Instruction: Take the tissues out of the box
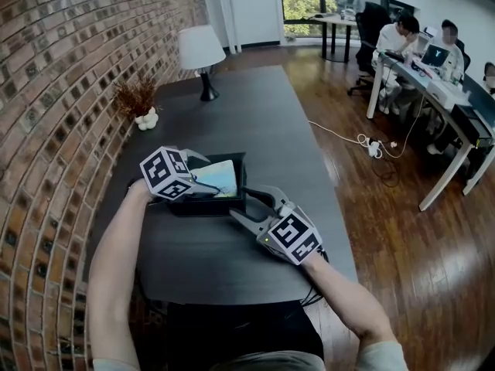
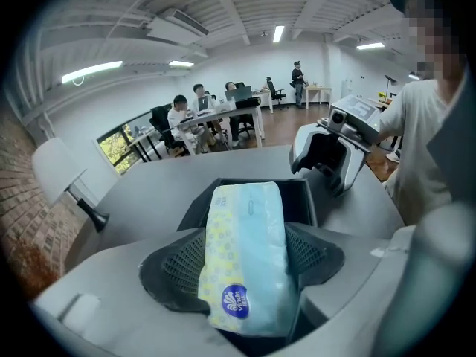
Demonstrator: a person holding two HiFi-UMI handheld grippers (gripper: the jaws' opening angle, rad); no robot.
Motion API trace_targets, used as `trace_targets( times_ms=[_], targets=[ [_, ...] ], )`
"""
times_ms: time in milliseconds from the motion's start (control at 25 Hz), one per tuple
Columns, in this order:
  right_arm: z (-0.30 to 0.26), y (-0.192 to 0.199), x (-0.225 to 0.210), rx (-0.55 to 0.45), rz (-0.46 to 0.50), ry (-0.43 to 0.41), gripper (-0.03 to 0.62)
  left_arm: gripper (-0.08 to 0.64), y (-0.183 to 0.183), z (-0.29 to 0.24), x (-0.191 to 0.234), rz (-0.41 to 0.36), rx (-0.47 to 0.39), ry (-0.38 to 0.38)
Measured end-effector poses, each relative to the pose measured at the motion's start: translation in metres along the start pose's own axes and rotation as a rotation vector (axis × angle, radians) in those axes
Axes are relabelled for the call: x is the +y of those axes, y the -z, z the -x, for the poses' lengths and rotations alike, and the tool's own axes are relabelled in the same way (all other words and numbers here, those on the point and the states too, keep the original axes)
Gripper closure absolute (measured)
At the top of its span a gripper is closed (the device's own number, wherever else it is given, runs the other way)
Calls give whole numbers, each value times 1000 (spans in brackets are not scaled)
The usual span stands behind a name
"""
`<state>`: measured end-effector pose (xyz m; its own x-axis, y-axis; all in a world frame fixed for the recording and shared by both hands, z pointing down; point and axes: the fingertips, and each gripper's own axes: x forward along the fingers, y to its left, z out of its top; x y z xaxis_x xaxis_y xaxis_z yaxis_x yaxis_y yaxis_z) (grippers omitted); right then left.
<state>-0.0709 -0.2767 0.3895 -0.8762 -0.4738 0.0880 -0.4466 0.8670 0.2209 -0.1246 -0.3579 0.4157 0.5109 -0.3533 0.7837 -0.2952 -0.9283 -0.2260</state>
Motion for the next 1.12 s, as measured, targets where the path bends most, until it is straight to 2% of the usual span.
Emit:
trace_targets(
  times_ms=[120, 240, 400, 520, 600, 680, 720, 800, 880, 960, 1120],
  targets=[
    [1, -1, -2, -4, -3, 6, 373, 235, -7, 25, 3, 27, -97, -56],
    [0, 1, -3, -5, 5, 11, 373, 235, -20, 68, 9, 85, -267, -145],
    [-3, -1, 0, -9, 7, 4, 372, 235, -30, 140, 10, 208, -579, -280],
    [-1, 0, -1, -13, 1, 2, 371, 235, -26, 195, -7, 348, -890, -337],
    [3, 2, -4, -17, -4, 6, 371, 235, -15, 226, -30, 488, -1166, -286],
    [6, 0, -5, -29, -18, 3, 372, 235, 2, 252, -62, 615, -1464, -175],
    [7, -2, -5, -41, -30, -1, 372, 235, 12, 262, -80, 653, -1587, -124],
    [11, -8, -3, -74, -61, -17, 372, 235, 30, 271, -117, 701, -1757, -56],
    [23, -22, 4, -114, -90, -45, 371, 235, 46, 272, -152, 737, -1849, -13],
    [45, -44, 24, -165, -105, -93, 371, 235, 56, 271, -188, 752, -1902, 23],
    [87, -74, 79, -242, -123, -200, 371, 233, 69, 259, -236, 724, -1932, 87]
  ],
)
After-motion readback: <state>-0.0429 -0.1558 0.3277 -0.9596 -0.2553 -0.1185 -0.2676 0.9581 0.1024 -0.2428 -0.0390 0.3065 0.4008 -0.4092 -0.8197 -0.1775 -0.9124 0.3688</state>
